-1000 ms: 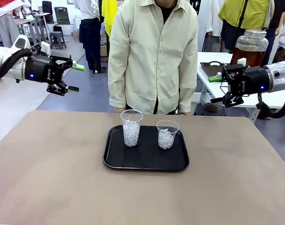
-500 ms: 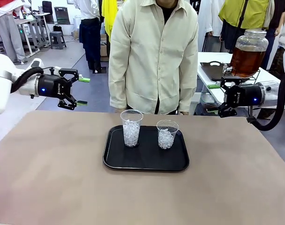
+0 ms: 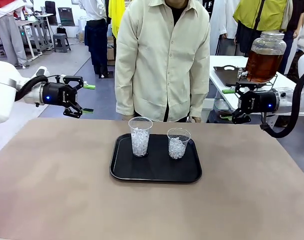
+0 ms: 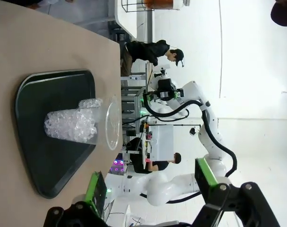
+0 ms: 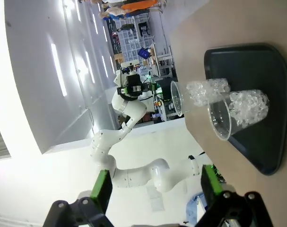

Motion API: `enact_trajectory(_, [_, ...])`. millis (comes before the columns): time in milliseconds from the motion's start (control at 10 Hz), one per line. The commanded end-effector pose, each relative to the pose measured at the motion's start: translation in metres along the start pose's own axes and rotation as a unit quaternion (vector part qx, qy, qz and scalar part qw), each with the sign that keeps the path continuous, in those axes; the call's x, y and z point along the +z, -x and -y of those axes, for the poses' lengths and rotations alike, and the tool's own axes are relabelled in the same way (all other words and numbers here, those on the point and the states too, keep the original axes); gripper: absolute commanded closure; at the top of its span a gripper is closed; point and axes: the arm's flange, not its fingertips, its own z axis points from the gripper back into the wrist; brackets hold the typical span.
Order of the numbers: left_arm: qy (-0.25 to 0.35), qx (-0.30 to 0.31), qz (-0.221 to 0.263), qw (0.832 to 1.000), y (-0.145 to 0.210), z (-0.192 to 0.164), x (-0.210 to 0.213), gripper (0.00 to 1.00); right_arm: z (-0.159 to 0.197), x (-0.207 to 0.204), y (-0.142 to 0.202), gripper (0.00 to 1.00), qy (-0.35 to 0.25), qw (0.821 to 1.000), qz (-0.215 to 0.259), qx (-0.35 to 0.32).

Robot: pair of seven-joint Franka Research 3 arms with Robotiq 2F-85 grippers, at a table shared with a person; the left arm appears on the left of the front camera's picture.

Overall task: Pour the drink into the iced cup.
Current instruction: Pick up the iced cup indicated by the human and present it to them.

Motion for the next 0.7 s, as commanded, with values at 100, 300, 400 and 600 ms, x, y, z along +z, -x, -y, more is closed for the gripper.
enact_trajectory(100, [0.010, -0.045, -0.028, 0.999, -0.0032, -0.0018, 0.0054, 0.00, -0.0022, -0.0023, -0.0049, 0.00, -0.013, 1.000, -0.023, -0.003])
enact_trajectory(300, [0.008, -0.025, -0.011, 1.000, -0.0011, 0.0009, 0.0017, 0.00, -0.0021, -0.0053, -0.0028, 0.00, -0.009, 1.000, -0.030, 0.000])
enact_trajectory(400, [0.008, -0.025, -0.011, 1.000, -0.0011, 0.0009, 0.0017, 0.00, 0.0021, -0.0049, -0.0013, 0.00, -0.009, 1.000, -0.017, -0.002])
enact_trajectory(600, [0.008, -0.025, -0.011, 1.000, -0.0011, 0.0009, 0.0017, 0.00, 0.0021, -0.0049, -0.0013, 0.00, -0.009, 1.000, -0.017, -0.002])
